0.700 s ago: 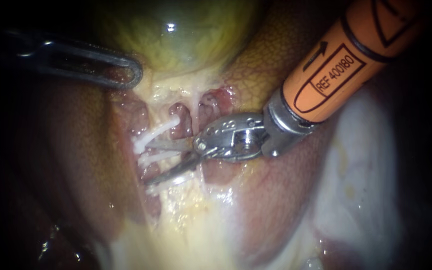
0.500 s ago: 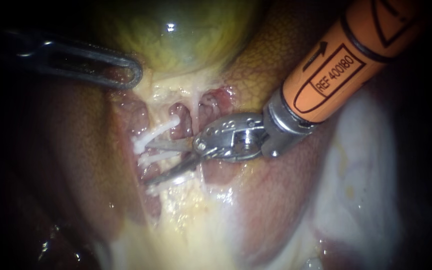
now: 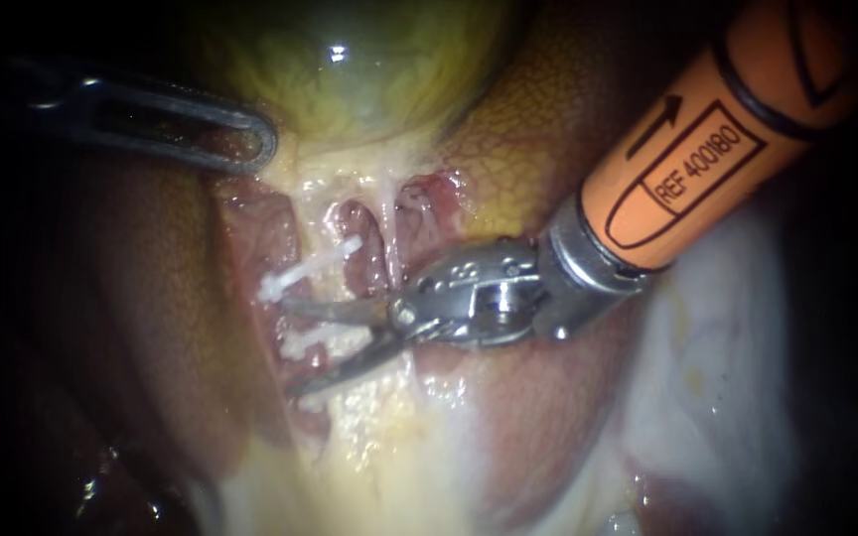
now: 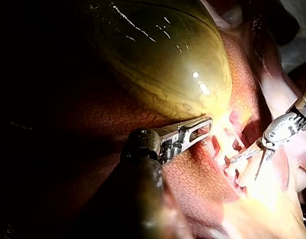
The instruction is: Go to the cutting position left tube
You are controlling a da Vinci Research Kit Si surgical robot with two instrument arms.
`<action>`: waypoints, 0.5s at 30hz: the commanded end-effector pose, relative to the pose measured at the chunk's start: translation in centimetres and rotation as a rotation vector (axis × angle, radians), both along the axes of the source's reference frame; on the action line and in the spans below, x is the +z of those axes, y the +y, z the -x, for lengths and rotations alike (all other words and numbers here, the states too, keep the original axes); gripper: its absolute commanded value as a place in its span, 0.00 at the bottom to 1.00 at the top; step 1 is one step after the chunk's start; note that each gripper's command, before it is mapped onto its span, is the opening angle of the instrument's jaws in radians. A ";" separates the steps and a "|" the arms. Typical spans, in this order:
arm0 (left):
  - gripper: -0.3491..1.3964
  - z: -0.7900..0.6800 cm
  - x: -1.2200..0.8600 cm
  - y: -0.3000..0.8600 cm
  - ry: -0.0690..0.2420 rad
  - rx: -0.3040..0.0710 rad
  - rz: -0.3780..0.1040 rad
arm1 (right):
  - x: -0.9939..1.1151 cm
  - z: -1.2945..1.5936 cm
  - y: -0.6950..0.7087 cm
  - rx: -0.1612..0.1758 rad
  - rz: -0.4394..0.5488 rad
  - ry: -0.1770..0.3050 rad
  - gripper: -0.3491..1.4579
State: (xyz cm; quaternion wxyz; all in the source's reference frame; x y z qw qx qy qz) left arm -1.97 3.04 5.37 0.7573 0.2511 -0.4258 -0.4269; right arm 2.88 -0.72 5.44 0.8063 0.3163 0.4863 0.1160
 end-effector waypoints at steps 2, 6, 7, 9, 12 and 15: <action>0.00 0.00 0.00 0.00 0.001 -0.001 0.000 | -0.05 0.10 0.03 -0.005 -0.005 0.005 0.90; 0.00 0.00 0.00 0.00 0.000 -0.001 0.000 | -0.11 0.27 0.07 0.000 -0.002 0.003 0.90; 0.00 0.00 0.00 0.00 0.000 -0.001 0.000 | -0.11 0.30 0.08 -0.001 -0.003 0.004 0.90; 0.00 0.00 0.00 0.00 0.000 -0.001 0.000 | -0.12 0.36 0.10 0.000 -0.003 0.003 0.90; 0.00 0.00 0.00 0.00 0.001 -0.001 0.000 | -0.09 0.41 0.13 -0.001 -0.003 0.003 0.90; 0.00 0.00 0.00 0.00 0.001 -0.001 0.000 | -0.03 0.44 0.16 -0.002 -0.002 0.003 0.90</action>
